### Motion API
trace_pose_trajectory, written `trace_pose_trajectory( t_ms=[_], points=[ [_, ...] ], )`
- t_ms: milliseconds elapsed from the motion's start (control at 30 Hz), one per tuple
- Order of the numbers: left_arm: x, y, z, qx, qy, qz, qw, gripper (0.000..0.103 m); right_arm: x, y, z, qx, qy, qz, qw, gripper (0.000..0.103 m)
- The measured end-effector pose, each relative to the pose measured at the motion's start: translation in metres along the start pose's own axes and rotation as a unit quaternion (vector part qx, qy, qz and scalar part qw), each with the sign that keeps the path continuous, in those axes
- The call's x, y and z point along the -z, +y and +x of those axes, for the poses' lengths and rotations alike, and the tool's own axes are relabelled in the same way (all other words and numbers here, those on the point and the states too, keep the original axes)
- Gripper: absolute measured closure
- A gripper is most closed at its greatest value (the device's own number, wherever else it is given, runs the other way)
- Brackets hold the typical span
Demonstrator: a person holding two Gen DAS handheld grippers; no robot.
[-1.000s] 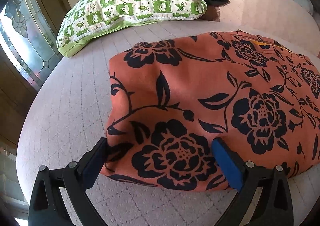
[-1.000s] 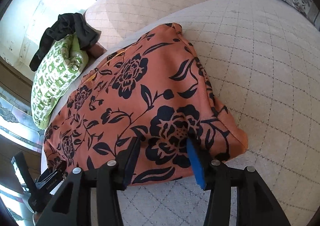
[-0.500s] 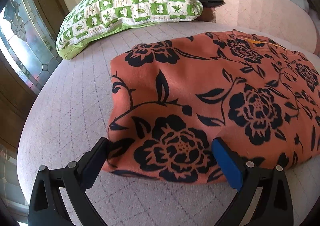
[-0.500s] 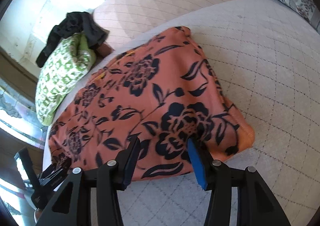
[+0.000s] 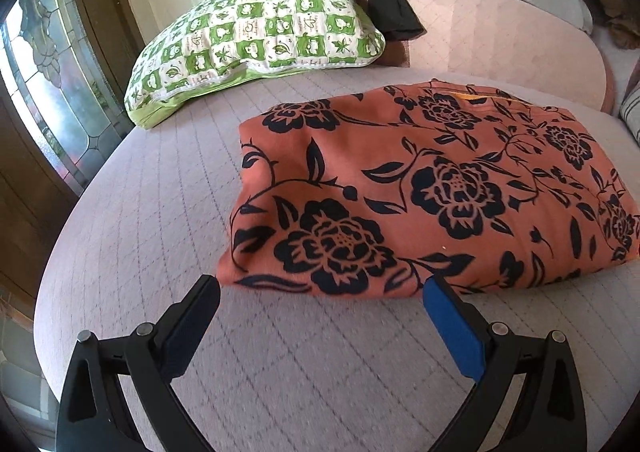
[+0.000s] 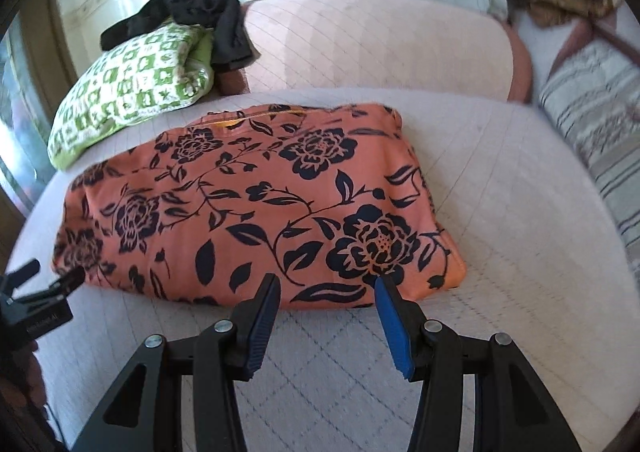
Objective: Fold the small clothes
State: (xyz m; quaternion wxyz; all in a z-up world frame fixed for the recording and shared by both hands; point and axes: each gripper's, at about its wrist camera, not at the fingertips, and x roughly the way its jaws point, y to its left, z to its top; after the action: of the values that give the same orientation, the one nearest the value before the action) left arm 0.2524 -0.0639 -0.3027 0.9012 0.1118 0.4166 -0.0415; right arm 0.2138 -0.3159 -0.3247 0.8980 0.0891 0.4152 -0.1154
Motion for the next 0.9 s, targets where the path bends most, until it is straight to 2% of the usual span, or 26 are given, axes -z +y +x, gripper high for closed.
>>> trace_pose_trajectory(
  t_ms=[233,567,733,900],
  points=[
    [0.010,-0.007,-0.014,0.002,-0.005,-0.003,1.0000,0.001,0.012,0.012,-0.027,0.033,-0.031,-0.046,0.998,0.050],
    [0.030,-0.003,-0.029,0.019,0.006,-0.024,0.9995,0.001,0.018,0.012,-0.043,0.052,-0.051,-0.050,0.996,0.050],
    [0.034,0.006,-0.030,0.032,0.015,-0.046,0.9983,0.001,0.019,0.016,-0.044,0.055,-0.051,-0.055,0.996,0.050],
    [0.031,0.021,-0.020,0.050,0.033,-0.077,0.9953,0.001,0.019,0.013,-0.035,0.037,-0.028,-0.049,0.998,0.050]
  ],
)
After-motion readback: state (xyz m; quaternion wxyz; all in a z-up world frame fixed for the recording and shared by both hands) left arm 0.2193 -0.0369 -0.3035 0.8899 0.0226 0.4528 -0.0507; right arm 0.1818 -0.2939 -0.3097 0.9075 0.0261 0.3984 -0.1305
